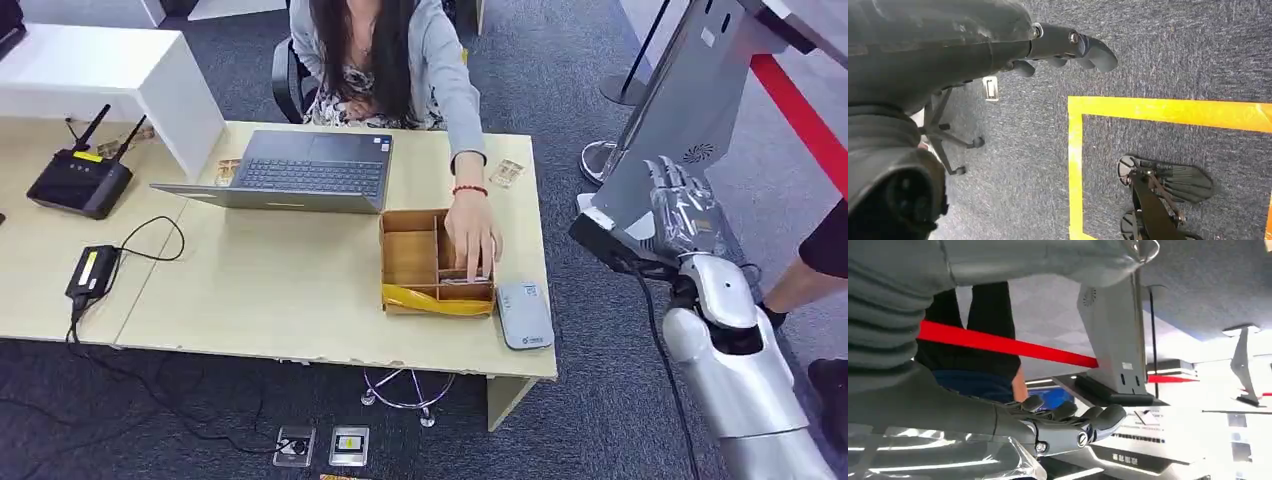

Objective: Pass the card to the sensor for recognition and then transmit it.

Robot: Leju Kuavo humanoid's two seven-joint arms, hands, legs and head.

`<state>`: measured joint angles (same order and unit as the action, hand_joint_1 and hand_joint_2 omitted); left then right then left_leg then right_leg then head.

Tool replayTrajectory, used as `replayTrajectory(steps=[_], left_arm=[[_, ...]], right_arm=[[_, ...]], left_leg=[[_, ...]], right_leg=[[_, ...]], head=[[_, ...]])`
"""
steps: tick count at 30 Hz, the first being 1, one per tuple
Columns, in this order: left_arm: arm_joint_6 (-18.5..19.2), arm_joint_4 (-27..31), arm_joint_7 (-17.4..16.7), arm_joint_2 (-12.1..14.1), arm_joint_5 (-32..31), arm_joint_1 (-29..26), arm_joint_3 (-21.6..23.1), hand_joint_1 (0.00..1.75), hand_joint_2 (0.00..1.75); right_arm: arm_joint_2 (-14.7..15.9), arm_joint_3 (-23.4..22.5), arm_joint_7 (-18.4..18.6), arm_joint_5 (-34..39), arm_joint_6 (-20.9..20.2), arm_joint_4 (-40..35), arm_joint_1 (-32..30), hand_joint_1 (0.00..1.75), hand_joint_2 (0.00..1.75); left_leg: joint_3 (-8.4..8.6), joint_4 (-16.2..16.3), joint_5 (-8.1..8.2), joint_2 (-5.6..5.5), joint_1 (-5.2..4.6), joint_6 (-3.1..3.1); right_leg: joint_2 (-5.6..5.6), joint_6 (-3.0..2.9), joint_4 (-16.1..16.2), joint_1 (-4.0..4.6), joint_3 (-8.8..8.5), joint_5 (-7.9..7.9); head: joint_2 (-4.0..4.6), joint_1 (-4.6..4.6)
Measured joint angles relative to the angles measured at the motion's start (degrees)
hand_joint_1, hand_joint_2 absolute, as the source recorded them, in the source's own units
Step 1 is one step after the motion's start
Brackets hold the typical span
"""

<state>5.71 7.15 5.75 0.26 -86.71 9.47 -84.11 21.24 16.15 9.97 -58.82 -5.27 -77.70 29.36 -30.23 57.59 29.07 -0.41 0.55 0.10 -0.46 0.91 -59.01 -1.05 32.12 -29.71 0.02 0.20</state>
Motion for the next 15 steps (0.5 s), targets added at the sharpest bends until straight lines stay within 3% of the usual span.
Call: replayTrajectory(steps=[15], left_arm=[[-0.3,0.1,1.1,0.5,-0.7,0.0,0.0,0.00,0.00]], right_arm=[[0.3,4.6,3.9,6.2,-1.2,-7.1,-0.7,0.00,1.75]], left_leg=[[0.00,0.0,-0.01,0.00,0.00,-0.01]], right_leg=[[0.01,0.00,0.0,0.00,0.01,0.00]], head=[[-0.02,-0.02]])
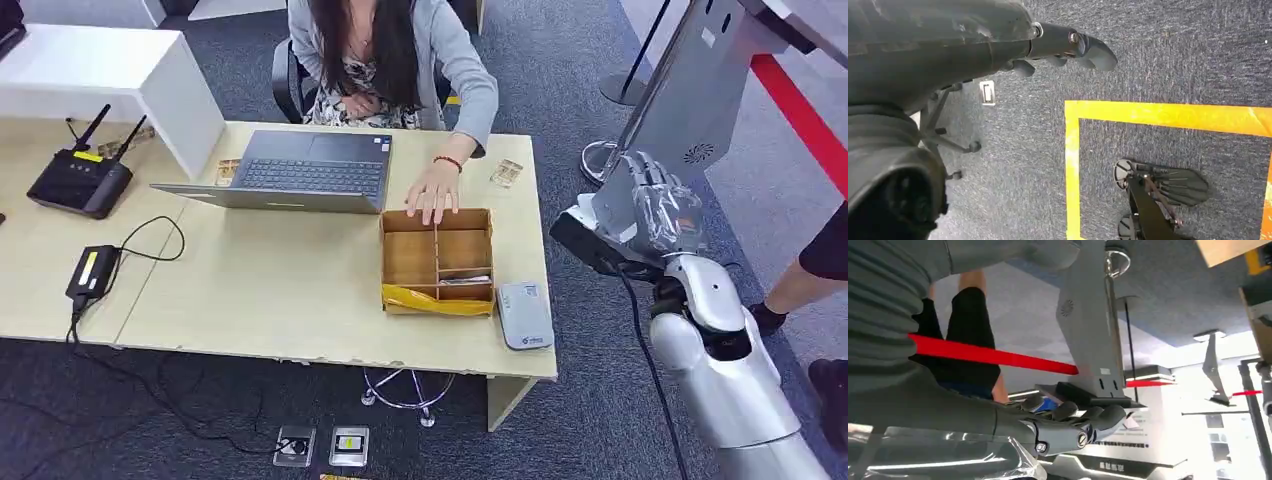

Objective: Pass the card to the sensor for recognition and then transmit it.

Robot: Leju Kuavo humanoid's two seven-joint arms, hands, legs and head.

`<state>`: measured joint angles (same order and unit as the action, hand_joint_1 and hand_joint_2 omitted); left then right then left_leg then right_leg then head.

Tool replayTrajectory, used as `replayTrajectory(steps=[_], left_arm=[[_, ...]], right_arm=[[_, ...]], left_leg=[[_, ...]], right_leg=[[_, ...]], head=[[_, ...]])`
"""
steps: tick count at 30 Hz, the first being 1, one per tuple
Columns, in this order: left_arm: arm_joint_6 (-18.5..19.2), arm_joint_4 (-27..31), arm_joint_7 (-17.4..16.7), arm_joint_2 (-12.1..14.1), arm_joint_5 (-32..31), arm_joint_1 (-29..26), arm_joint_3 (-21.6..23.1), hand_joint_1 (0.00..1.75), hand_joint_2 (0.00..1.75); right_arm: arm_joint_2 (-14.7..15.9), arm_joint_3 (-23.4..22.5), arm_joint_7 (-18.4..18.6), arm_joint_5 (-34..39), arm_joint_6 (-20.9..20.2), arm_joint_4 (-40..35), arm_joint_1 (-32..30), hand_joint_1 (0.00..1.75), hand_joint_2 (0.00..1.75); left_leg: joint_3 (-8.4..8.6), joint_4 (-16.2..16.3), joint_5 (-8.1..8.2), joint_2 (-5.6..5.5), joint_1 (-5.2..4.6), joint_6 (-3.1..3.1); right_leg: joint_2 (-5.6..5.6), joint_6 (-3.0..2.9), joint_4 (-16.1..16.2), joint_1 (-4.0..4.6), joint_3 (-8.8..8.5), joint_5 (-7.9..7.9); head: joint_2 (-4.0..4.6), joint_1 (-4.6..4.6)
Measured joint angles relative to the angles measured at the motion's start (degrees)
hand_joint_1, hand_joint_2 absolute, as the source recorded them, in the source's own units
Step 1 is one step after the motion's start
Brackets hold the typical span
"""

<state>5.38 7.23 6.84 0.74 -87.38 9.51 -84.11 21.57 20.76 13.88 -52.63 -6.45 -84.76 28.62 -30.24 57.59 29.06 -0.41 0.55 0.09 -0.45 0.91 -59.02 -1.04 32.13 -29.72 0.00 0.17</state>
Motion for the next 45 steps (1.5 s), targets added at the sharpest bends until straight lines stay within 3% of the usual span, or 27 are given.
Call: replayTrajectory(steps=[14,24,28,32,45], left_arm=[[-0.4,0.0,0.0,0.3,0.9,0.0,0.0,0.00,0.00],[-0.7,0.0,-0.3,0.2,1.0,0.1,0.0,0.00,0.00],[-1.0,0.0,-0.3,0.1,0.8,0.1,0.0,0.00,0.00],[-1.8,-0.1,-0.5,-0.3,0.6,0.2,0.0,0.00,0.00],[-2.4,-0.1,-1.5,-1.1,0.1,0.2,0.0,0.00,0.00]], right_arm=[[2.3,8.3,3.6,7.7,-3.0,-15.6,-3.2,0.00,1.75],[2.7,14.9,4.6,7.1,-2.0,-18.8,-4.4,0.00,1.75],[2.5,17.6,4.6,5.2,0.5,-18.3,-4.4,0.00,1.75],[0.4,20.3,4.1,4.2,3.9,-14.7,-4.4,0.00,1.75],[-7.2,26.0,3.2,3.6,6.2,0.1,-1.7,0.00,1.75]], left_leg=[[0.02,0.0,0.00,0.00,0.00,0.00],[0.01,0.0,0.00,0.00,0.00,0.00],[-0.01,0.0,0.00,0.00,0.00,0.00],[-0.01,0.0,0.00,0.00,0.01,0.00],[-0.04,0.0,-0.01,-0.02,0.03,0.01]], right_leg=[[0.03,0.00,0.0,0.00,0.00,0.00],[0.02,0.00,0.0,0.00,0.00,0.00],[0.02,0.00,0.0,0.00,-0.01,0.00],[0.02,0.00,0.0,0.01,-0.01,0.00],[-0.02,-0.01,0.0,0.03,0.00,0.00]], head=[[0.02,0.02],[0.02,0.00],[0.02,0.00],[0.02,0.02],[0.02,0.02]])
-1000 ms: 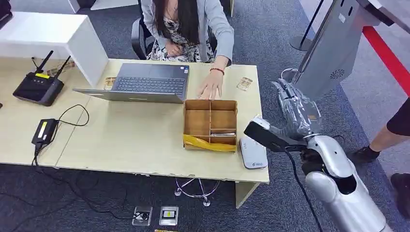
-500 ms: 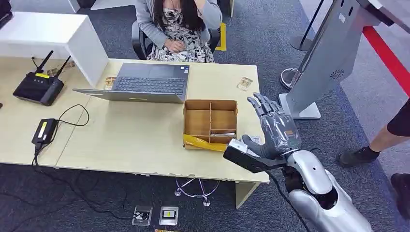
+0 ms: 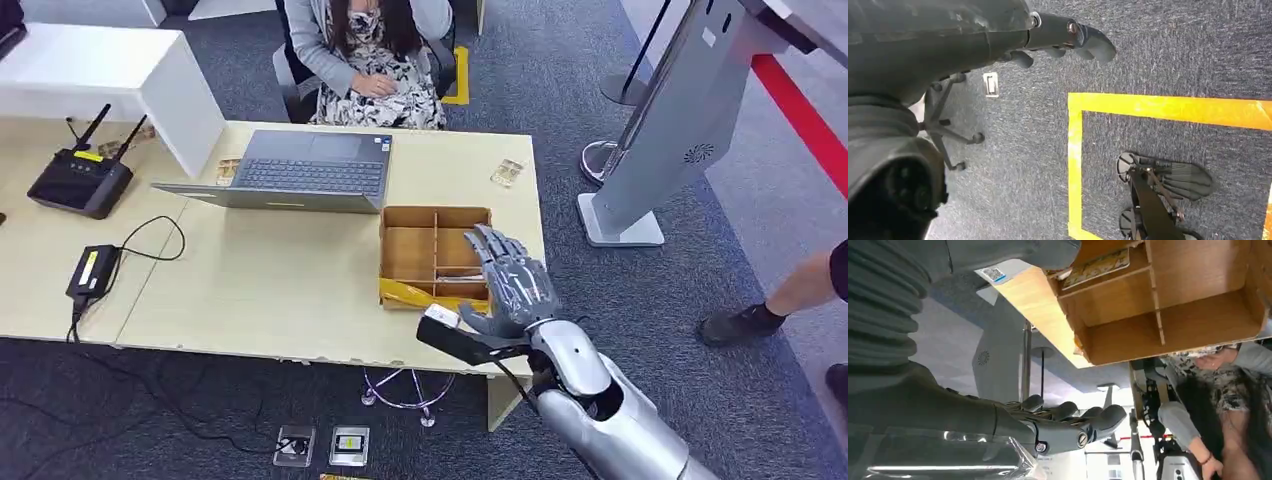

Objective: Pass the card to the sensor for recognition and then transmit it.

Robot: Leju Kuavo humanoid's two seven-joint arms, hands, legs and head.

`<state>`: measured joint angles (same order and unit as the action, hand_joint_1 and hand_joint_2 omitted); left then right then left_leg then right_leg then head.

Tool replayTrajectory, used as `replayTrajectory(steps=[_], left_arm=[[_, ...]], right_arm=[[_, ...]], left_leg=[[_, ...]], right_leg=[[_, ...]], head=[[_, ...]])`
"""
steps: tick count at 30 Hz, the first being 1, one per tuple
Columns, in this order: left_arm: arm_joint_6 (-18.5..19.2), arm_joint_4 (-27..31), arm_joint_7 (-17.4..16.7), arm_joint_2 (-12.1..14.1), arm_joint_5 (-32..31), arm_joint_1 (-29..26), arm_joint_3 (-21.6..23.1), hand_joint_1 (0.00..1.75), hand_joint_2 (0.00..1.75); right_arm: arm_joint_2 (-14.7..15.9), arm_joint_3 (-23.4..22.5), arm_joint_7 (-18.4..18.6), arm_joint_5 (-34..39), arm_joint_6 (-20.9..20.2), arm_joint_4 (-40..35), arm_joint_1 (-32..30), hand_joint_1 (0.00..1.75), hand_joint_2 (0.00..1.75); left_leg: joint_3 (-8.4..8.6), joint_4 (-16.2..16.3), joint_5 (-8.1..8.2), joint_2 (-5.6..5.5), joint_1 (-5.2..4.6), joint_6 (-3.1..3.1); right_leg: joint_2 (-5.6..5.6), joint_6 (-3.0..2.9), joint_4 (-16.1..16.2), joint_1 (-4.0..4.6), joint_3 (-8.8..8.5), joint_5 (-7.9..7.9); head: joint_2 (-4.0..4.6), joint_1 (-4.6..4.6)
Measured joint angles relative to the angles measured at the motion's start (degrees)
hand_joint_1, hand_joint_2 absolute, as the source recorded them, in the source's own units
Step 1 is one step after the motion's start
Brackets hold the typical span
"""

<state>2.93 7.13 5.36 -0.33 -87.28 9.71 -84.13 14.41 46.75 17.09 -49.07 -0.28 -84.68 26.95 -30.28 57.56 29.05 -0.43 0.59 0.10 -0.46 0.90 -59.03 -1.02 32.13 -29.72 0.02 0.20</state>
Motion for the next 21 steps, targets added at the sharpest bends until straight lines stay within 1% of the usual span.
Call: replayTrajectory(steps=[3,10,14,21], left_arm=[[-0.1,0.0,-0.2,-0.1,0.0,0.0,0.0,0.00,0.00],[-1.4,0.0,-1.2,-0.5,0.7,0.0,-0.1,0.00,0.00],[-1.8,0.0,-1.4,-0.6,0.7,0.0,-0.1,0.00,0.00],[-2.4,0.0,-1.9,-0.9,0.7,0.0,0.0,0.00,0.00]], right_arm=[[-1.0,0.3,-0.5,0.4,0.2,1.7,0.5,0.00,1.75],[-4.7,2.2,-2.6,2.1,0.9,7.4,3.2,0.00,1.75],[-6.4,3.3,-3.0,2.9,1.1,9.7,4.7,0.00,1.75],[-8.2,4.8,-3.4,3.3,1.2,12.2,5.2,0.00,1.75]], left_leg=[[-0.01,0.0,0.00,0.00,0.00,0.00],[0.01,0.0,-0.02,0.00,0.00,0.02],[0.01,0.0,-0.03,0.00,0.02,0.04],[0.00,0.0,-0.03,0.00,0.02,0.04]], right_leg=[[0.01,0.00,0.0,0.00,0.00,0.00],[0.03,0.00,0.0,0.00,0.01,0.00],[0.01,0.00,0.0,0.02,0.00,0.00],[0.01,0.00,0.0,0.02,0.00,0.00]], head=[[0.00,-0.02],[0.00,-0.02],[-0.02,-0.02],[0.00,-0.04]])
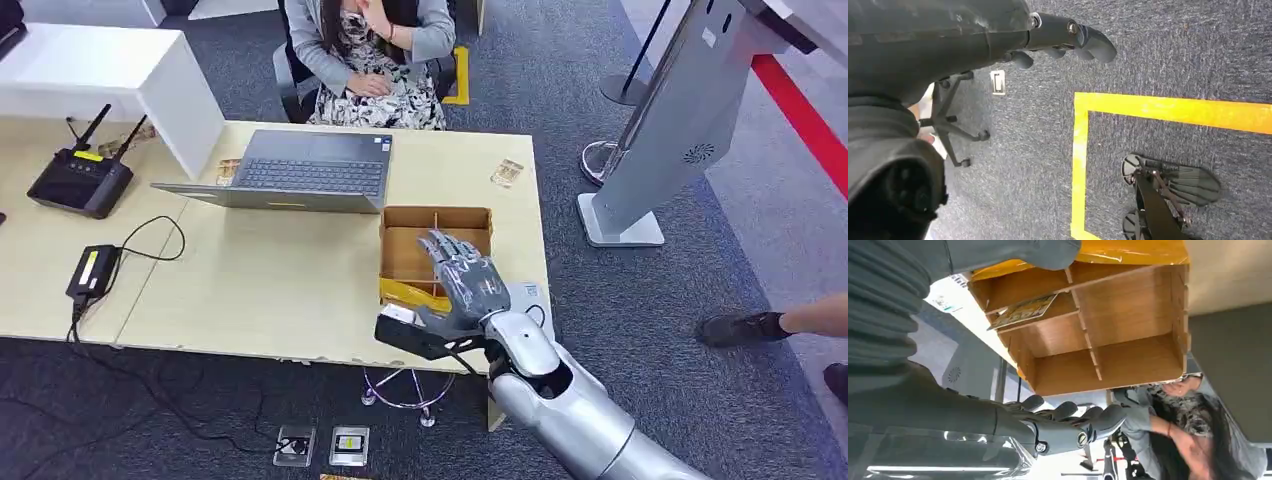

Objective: Pass the card to the sensor for recognition and then transmit it.

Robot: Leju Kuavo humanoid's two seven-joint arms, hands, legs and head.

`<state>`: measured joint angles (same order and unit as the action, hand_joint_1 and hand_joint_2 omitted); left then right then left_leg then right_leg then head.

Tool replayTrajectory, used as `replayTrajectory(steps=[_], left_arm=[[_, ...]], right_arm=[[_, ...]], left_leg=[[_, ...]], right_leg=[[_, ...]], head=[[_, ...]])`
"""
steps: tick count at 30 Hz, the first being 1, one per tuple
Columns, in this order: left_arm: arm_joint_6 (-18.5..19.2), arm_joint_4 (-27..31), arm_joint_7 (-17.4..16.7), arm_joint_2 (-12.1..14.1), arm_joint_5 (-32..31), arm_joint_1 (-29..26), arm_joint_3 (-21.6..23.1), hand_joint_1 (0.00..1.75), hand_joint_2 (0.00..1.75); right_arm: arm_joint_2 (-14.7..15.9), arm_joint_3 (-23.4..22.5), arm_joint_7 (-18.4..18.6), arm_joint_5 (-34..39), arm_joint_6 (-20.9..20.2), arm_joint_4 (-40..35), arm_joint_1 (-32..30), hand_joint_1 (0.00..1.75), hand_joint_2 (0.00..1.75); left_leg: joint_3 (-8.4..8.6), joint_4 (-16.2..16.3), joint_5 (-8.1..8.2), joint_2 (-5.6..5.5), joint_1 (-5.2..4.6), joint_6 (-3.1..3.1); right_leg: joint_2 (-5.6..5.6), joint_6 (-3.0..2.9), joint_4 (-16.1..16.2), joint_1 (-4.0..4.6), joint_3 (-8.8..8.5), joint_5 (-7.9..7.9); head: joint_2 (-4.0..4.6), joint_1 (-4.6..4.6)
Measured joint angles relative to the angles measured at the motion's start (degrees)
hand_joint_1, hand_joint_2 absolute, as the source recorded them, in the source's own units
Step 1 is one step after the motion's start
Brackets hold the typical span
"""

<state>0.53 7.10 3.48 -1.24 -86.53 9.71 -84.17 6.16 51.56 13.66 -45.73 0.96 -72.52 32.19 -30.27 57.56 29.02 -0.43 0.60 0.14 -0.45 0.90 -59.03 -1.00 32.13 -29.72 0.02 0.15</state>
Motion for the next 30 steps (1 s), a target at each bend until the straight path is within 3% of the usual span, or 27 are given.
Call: replayTrajectory(steps=[30], left_arm=[[-0.5,0.0,-1.0,-0.7,-1.2,0.0,0.0,0.00,0.00]], right_arm=[[-0.3,1.5,1.5,0.1,3.2,5.8,1.5,0.00,1.75]], left_leg=[[0.03,0.0,0.00,0.01,0.00,0.00]], right_leg=[[0.03,0.00,0.0,0.00,0.00,0.00]], head=[[0.00,0.02]])
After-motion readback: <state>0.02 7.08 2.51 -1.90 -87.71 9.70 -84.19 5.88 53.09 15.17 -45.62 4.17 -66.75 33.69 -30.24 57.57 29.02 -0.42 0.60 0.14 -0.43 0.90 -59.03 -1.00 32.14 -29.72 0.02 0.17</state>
